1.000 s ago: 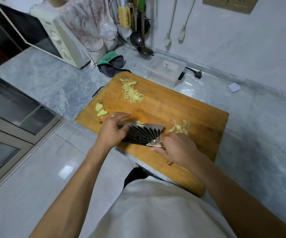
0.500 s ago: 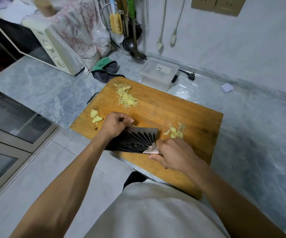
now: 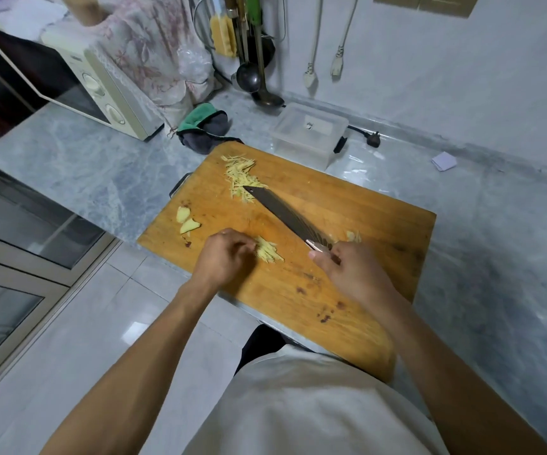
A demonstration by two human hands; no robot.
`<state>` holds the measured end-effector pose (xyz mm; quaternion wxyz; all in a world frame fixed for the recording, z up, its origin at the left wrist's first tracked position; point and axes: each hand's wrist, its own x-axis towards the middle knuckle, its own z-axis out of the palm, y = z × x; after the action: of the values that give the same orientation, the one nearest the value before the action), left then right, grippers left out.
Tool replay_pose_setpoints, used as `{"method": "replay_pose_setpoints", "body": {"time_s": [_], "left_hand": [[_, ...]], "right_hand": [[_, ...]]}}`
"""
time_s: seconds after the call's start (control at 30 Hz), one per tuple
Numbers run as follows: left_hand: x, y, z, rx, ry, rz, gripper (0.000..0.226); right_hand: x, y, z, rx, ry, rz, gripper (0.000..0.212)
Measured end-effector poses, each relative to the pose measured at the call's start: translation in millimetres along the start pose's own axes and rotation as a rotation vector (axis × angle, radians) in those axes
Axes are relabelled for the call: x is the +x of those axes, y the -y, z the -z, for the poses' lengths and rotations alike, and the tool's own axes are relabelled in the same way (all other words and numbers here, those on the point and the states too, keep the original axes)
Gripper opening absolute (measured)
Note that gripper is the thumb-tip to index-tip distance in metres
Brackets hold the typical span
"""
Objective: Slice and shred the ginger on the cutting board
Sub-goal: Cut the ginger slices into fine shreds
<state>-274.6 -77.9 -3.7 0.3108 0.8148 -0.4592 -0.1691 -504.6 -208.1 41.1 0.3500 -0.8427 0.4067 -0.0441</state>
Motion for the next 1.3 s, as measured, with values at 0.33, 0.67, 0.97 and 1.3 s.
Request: {"method": "replay_pose_setpoints", "body": {"time_s": [0.33, 0.67, 0.97, 1.3], "left_hand": [[56, -1, -6, 0.459, 0.589, -0.253, 0.037], [81, 5, 8, 0.178, 0.312, 0.000, 0.015], [135, 16, 37, -0.117, -0.040, 0.237, 0.012], [161, 13, 52, -0.291, -0.001, 0.262, 0.012]], "right_hand": [[6, 6, -8, 0.089, -0.011, -0.056, 0.056], [25, -1, -8, 0.114, -0.059, -0.073, 0.059], [41, 2, 0, 0.174, -0.075, -0.086, 0.071], [53, 7, -2, 0.210, -0.026, -0.125, 0.058]]}}
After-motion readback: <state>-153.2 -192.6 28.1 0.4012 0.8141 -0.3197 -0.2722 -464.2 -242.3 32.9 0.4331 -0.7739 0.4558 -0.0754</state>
